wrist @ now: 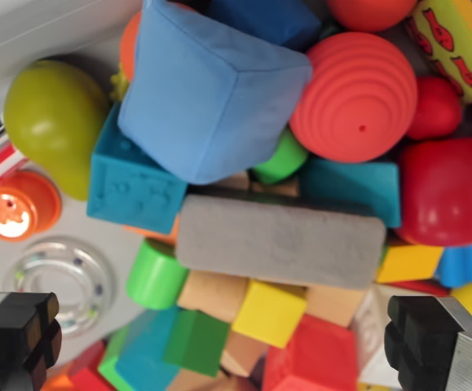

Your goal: Pick an object from the bin

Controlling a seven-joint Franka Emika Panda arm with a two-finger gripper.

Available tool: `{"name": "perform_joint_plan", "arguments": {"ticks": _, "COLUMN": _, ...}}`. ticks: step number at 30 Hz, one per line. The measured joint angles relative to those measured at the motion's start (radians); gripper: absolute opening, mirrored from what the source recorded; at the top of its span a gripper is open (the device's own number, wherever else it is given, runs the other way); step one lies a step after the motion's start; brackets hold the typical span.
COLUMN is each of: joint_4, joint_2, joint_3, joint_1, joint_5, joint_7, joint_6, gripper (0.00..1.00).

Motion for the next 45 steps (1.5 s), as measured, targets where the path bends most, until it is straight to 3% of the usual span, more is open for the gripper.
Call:
{"name": "perform_joint_plan", "arguments": {"ticks": 16, "joint_4": 0.071, "joint_2": 0.154, "joint_3": -0.001, "joint_1": 0.018, "joint_5": 0.013, "joint_7": 0.193, "joint_6": 0.076, "gripper": 1.00}}
{"name": "perform_joint_plan", "arguments": {"ticks": 31, "joint_4": 0.069, "joint_2": 0.252, "joint_3": 0.000, "joint_1": 0.017, "joint_5": 0.016, "joint_7": 0.199, "joint_6": 0.178, "gripper": 1.00}}
{"name": "perform_joint_plan", "arguments": {"ticks": 43, "joint_4": 0.070, "joint_2": 0.294, "joint_3": 0.001, "joint_1": 0.017, "joint_5": 0.018, "joint_7": 0.199, "joint_6": 0.218, "gripper": 1.00}}
{"name": "perform_joint_plan", "arguments": {"ticks": 44, "joint_4": 0.070, "joint_2": 0.295, "joint_3": 0.001, "joint_1": 0.017, "joint_5": 0.018, "joint_7": 0.199, "joint_6": 0.219, "gripper": 0.00}}
{"name": "perform_joint_plan", "arguments": {"ticks": 45, "joint_4": 0.070, "joint_2": 0.295, "joint_3": 0.001, "joint_1": 0.017, "joint_5": 0.018, "joint_7": 0.199, "joint_6": 0.220, "gripper": 0.00}}
